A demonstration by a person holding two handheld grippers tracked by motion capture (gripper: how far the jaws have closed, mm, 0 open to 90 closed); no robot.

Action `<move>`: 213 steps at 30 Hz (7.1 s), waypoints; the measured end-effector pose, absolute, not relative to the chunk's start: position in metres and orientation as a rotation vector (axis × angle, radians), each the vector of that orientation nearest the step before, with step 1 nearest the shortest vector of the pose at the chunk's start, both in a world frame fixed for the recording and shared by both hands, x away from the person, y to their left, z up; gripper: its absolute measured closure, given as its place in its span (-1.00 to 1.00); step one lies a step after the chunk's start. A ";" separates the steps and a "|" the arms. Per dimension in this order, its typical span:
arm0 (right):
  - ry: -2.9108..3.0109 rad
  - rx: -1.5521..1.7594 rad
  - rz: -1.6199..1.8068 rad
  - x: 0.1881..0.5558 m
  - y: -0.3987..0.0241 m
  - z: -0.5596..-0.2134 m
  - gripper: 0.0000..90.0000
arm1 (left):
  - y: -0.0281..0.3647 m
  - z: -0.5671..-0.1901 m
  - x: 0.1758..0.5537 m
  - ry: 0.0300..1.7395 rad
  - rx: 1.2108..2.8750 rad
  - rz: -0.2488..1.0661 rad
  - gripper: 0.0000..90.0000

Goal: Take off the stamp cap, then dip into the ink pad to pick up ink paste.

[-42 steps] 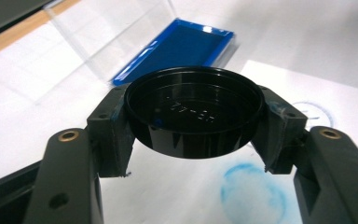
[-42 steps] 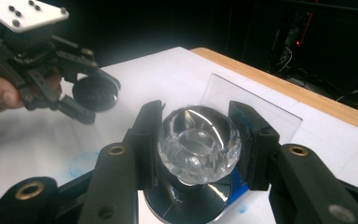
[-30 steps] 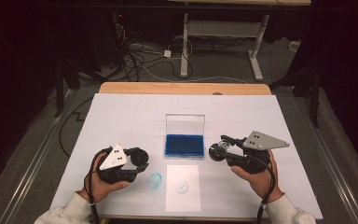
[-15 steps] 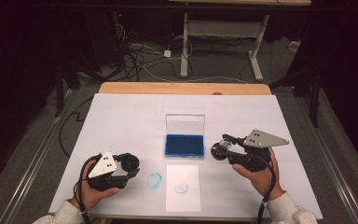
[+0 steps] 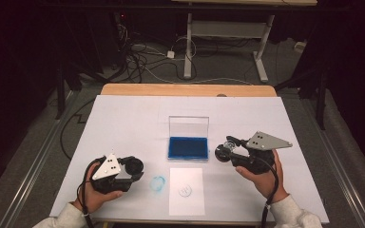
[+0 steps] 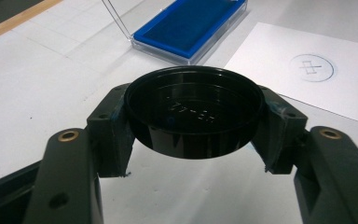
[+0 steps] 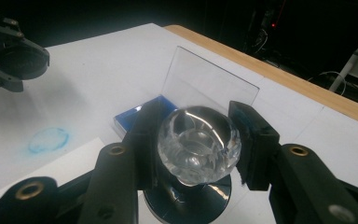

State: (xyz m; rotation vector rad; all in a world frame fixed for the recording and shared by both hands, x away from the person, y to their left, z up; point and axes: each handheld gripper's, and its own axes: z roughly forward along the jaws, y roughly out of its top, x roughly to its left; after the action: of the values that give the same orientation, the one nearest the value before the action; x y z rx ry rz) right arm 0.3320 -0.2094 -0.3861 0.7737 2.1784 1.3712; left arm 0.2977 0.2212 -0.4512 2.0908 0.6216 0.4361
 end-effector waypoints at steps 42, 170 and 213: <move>2.279 0.729 1.291 0.382 -0.159 -0.359 0.26 | 0.216 -0.453 0.301 0.638 2.110 0.408 -0.18; 2.478 0.784 1.169 0.420 -0.074 -0.437 0.27 | 0.219 -0.454 0.301 0.591 2.165 0.391 -0.18; 2.430 0.865 1.105 0.419 -0.118 -0.420 0.27 | 0.218 -0.453 0.302 0.580 2.171 0.397 -0.18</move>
State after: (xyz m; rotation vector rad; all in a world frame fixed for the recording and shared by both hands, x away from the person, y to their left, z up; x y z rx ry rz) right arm 0.4187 -0.1180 -0.4201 0.8649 2.4300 1.1047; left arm 0.3022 0.2178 -0.4531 2.1708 0.5799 0.3966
